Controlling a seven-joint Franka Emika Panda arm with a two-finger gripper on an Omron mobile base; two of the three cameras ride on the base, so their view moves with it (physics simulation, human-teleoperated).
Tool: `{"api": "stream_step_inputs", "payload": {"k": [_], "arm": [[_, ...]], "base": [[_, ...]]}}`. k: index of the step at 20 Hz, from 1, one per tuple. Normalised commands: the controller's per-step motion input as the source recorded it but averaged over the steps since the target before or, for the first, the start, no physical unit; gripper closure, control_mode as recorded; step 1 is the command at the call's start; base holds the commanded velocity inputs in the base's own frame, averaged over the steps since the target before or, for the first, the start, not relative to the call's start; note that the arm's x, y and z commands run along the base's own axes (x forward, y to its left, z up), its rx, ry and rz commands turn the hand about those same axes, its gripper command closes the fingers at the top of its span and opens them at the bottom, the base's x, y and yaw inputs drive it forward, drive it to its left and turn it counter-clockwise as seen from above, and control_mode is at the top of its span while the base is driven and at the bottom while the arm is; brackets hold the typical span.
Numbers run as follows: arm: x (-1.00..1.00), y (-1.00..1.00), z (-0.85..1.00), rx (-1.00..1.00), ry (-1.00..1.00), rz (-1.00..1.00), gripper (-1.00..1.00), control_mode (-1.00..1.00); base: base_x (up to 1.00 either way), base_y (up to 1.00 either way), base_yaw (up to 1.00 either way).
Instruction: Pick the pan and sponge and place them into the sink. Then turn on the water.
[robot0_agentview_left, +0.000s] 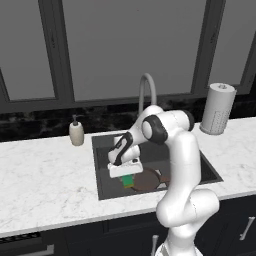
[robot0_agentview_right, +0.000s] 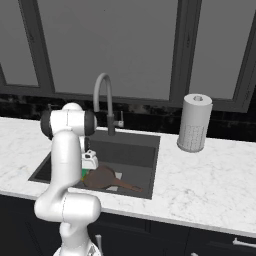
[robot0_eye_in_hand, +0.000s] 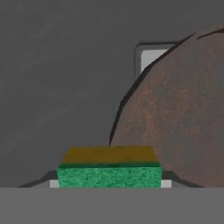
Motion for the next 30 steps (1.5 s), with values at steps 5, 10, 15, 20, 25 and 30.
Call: {"api": "stream_step_inputs", "payload": {"k": [5, 10, 15, 20, 25, 30], "arm": [[0.01, 0.0, -0.04, 0.0, 0.0, -0.01, -1.0, -1.0], [-0.01, -0.01, 0.03, 0.0, 0.0, 0.0, -1.0, -1.0], [-0.17, -0.05, 0.33, -0.02, -0.02, 0.0, -1.0, -1.0], [-0.41, -0.38, 0.73, 0.0, -0.11, 0.0, -1.0, -1.0], [-0.65, -0.41, 1.0, 0.03, -0.15, 0.0, -1.0, -1.0], [-0.75, -0.25, 1.0, 0.02, -0.11, 0.0, -1.0, -1.0]], "base": [[0.0, 0.0, 0.0], [0.0, 0.0, 0.0], [0.0, 0.0, 0.0], [0.0, 0.0, 0.0], [0.0, 0.0, 0.0], [0.0, 0.0, 0.0]]}}
